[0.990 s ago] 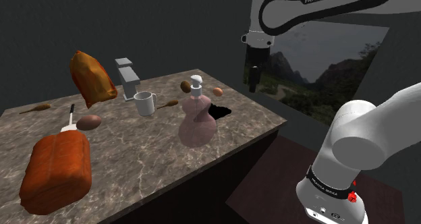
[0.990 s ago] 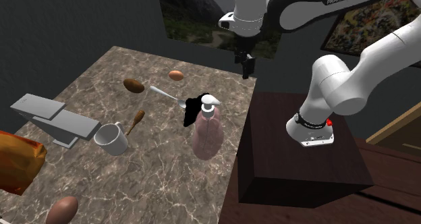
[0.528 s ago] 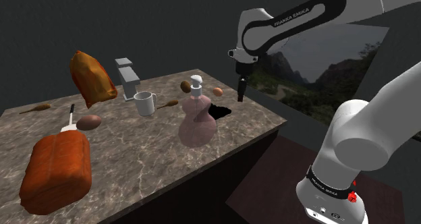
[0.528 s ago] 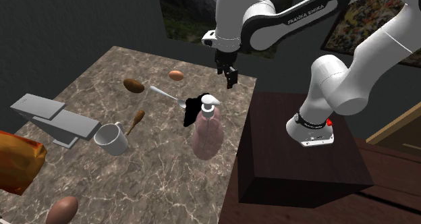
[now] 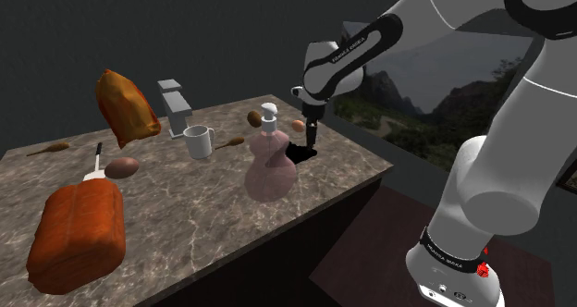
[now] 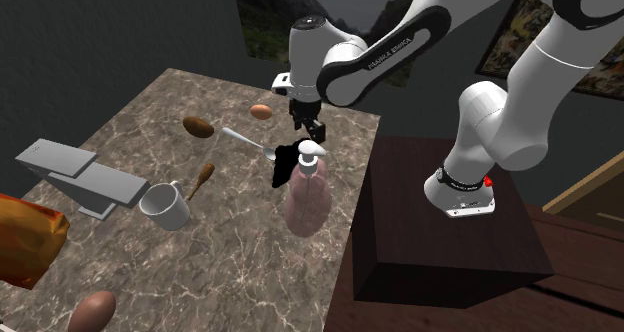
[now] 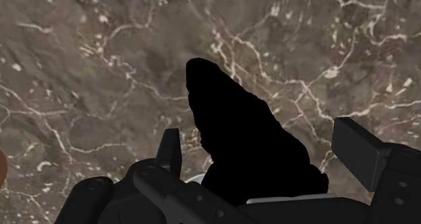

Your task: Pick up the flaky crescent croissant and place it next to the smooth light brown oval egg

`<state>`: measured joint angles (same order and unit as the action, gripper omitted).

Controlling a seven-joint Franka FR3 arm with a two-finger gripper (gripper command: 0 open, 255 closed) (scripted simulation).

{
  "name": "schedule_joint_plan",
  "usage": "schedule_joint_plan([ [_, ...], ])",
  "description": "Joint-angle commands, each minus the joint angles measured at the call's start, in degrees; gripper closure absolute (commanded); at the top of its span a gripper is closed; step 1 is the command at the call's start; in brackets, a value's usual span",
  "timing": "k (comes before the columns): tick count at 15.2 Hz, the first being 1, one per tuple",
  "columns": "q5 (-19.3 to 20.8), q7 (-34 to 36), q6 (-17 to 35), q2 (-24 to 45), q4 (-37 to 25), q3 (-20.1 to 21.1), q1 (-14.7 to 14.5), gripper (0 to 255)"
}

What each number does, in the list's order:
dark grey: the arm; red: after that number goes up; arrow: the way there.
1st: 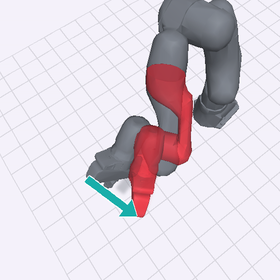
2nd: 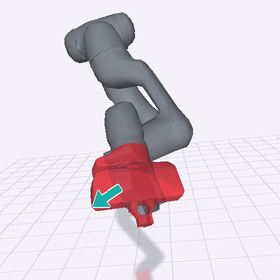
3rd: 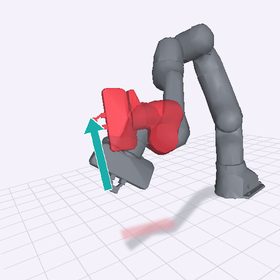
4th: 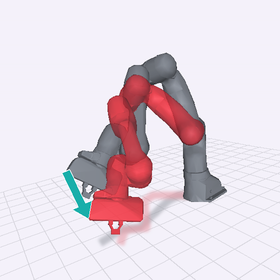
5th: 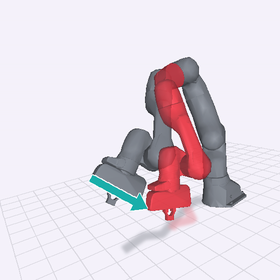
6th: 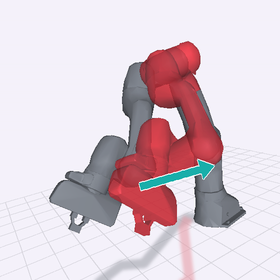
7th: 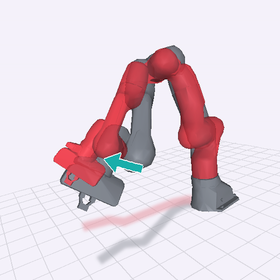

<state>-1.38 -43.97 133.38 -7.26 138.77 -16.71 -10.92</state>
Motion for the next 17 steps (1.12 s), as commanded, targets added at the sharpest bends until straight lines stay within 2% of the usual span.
schedule_joint_plan([
  [1,-1.50,-2.20,2.18,3.12,-1.05,-0.17,-0.50,0],
  [8,-3.65,-3.72,7.38,7.16,0.34,-0.10,-0.75,0],
  [15,-3.65,-3.73,7.36,7.15,0.33,-0.10,-0.75,0],
  [16,-3.65,-3.73,7.36,7.15,0.33,-0.10,-0.75,255],
  [17,-3.65,-3.73,7.36,7.15,0.33,-0.10,-0.75,255],
])
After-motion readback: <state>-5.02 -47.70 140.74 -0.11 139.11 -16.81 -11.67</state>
